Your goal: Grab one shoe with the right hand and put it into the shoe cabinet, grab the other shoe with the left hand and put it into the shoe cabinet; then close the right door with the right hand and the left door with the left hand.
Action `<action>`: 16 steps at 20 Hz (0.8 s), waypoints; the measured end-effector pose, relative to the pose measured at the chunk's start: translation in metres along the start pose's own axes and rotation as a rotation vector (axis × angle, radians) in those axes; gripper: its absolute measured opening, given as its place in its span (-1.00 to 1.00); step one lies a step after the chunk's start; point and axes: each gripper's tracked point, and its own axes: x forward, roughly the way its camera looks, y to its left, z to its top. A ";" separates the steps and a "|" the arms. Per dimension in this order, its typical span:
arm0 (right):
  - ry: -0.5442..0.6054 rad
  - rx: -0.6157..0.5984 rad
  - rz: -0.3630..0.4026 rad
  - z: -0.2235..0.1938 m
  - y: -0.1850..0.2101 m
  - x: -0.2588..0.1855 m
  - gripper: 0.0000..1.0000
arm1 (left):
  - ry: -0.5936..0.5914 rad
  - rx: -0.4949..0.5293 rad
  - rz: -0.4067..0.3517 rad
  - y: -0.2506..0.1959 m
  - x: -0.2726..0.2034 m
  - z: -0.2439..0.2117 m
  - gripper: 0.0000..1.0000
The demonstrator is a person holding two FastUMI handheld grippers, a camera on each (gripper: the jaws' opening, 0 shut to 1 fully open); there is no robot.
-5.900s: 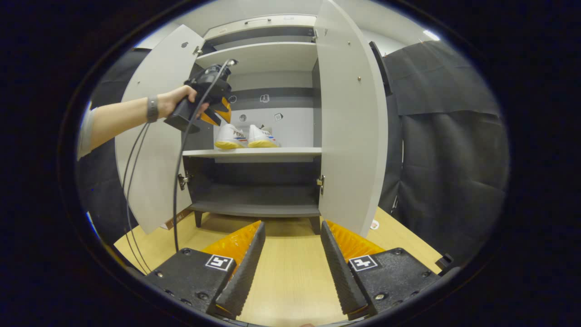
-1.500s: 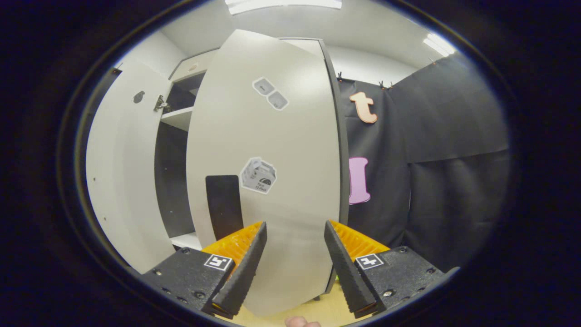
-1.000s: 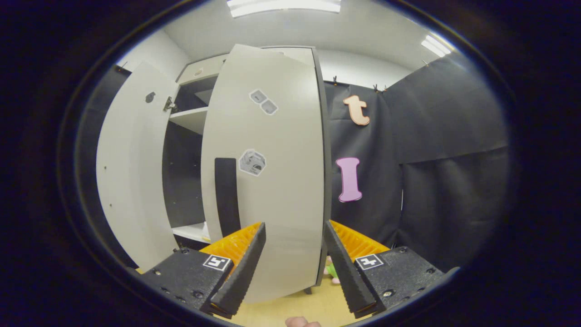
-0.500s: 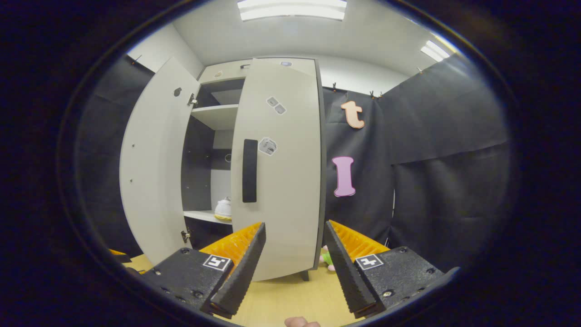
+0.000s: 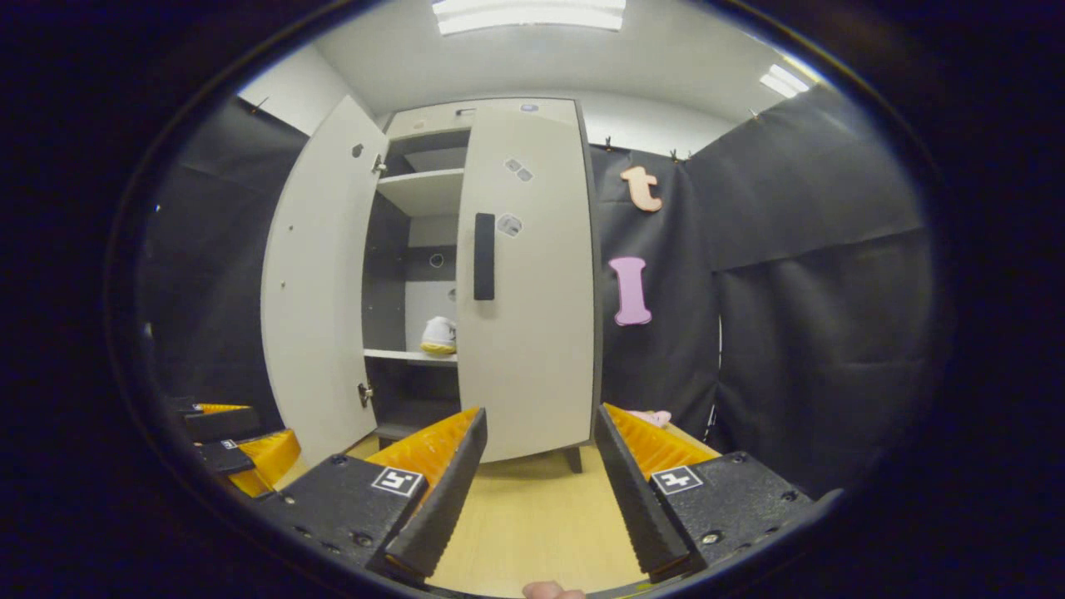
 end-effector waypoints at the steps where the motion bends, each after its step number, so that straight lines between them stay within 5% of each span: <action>1: 0.014 0.001 -0.004 -0.006 -0.001 0.001 0.71 | -0.019 0.006 0.014 0.006 0.001 0.007 0.75; 3: 0.045 0.015 0.007 -0.016 0.001 0.004 0.71 | -0.053 0.033 0.060 0.028 0.002 0.018 0.78; 4: 0.058 0.021 0.009 -0.020 0.001 0.005 0.72 | -0.063 0.046 0.090 0.043 0.002 0.022 0.65; 5: 0.067 0.025 0.007 -0.022 0.000 0.005 0.72 | -0.071 0.056 0.125 0.060 0.002 0.027 0.78; 10: 0.073 0.037 -0.001 -0.024 -0.003 0.009 0.72 | -0.059 0.050 0.299 0.153 0.010 0.045 0.79; 16: 0.070 0.002 0.005 -0.026 -0.001 0.015 0.71 | -0.134 0.088 0.403 0.236 0.047 0.101 0.80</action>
